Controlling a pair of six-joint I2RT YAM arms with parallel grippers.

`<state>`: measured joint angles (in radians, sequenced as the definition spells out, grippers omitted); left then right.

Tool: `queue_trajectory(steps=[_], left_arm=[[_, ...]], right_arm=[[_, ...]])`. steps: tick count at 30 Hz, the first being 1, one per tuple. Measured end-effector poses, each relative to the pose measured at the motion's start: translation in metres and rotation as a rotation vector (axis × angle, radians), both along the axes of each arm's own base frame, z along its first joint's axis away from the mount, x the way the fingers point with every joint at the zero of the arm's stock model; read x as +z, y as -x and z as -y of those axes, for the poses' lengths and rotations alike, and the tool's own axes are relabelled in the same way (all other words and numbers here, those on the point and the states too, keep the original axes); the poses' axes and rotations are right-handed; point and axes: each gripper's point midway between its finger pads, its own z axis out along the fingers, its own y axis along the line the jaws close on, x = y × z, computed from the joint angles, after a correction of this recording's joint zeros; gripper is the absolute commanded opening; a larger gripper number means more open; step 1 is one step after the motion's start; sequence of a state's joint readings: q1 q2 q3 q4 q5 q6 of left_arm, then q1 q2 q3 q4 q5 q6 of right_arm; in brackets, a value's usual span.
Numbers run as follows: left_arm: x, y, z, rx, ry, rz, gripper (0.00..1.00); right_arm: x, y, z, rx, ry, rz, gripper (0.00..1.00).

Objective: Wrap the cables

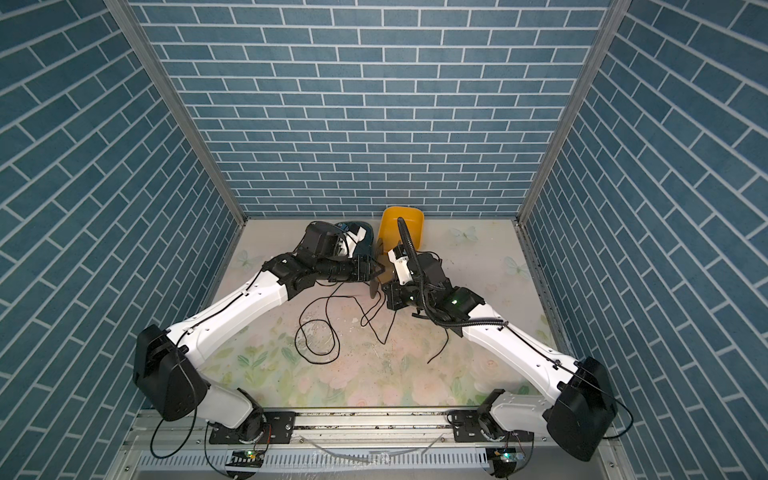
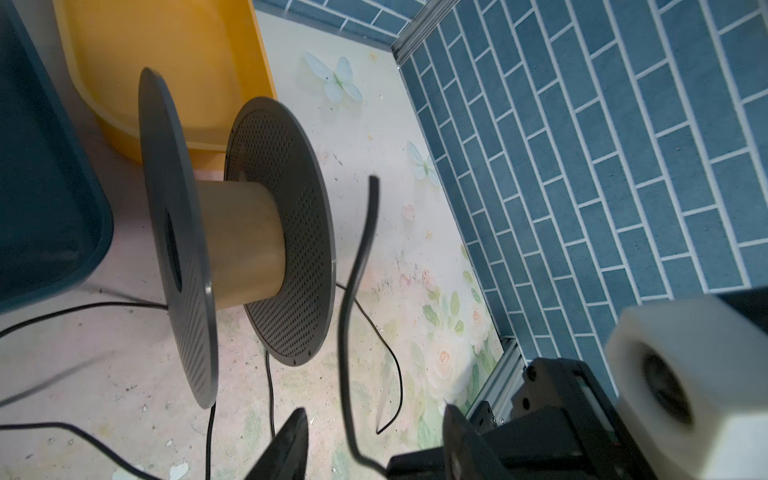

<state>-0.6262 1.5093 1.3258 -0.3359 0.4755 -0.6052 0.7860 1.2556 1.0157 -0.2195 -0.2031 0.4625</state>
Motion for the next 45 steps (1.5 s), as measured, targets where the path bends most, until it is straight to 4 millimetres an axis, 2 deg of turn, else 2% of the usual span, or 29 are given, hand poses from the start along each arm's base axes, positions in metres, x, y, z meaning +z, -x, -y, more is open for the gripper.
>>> queue_trajectory(steps=[5, 13, 16, 17, 21, 25, 31, 35, 40, 45], left_arm=[[0.001, -0.002, -0.002, 0.011, 0.019, -0.002, 0.35], [0.005, -0.007, -0.013, 0.040, 0.011, 0.007, 0.00], [0.008, -0.003, -0.017, 0.037, -0.001, 0.015, 0.00], [0.008, -0.001, -0.018, 0.035, -0.006, 0.017, 0.00], [0.006, 0.007, -0.025, 0.026, -0.035, 0.005, 0.00], [0.010, 0.016, -0.035, 0.019, -0.072, 0.003, 0.00], [0.026, 0.029, -0.050, 0.005, -0.135, 0.029, 0.00], [0.030, 0.039, -0.060, 0.003, -0.168, 0.035, 0.00], [0.029, 0.046, -0.066, -0.002, -0.188, 0.028, 0.00], [0.027, 0.050, -0.067, -0.011, -0.196, 0.013, 0.00]], right_arm=[[0.009, -0.001, -0.012, 0.038, -0.042, 0.009, 0.00], [0.017, 0.000, -0.018, 0.065, -0.078, 0.025, 0.00], [0.019, 0.000, -0.018, 0.066, -0.081, 0.029, 0.00], [0.019, 0.000, -0.018, 0.065, -0.081, 0.029, 0.03], [0.015, 0.001, -0.013, 0.053, -0.054, 0.028, 0.29], [0.011, 0.000, -0.001, 0.016, -0.002, 0.037, 0.46], [0.006, 0.000, 0.020, -0.044, 0.073, 0.048, 0.60], [-0.001, 0.004, 0.027, -0.053, 0.099, 0.038, 0.69], [-0.039, 0.023, 0.034, -0.021, 0.148, -0.016, 0.73], [-0.078, 0.040, 0.026, 0.033, 0.195, -0.054, 0.68]])
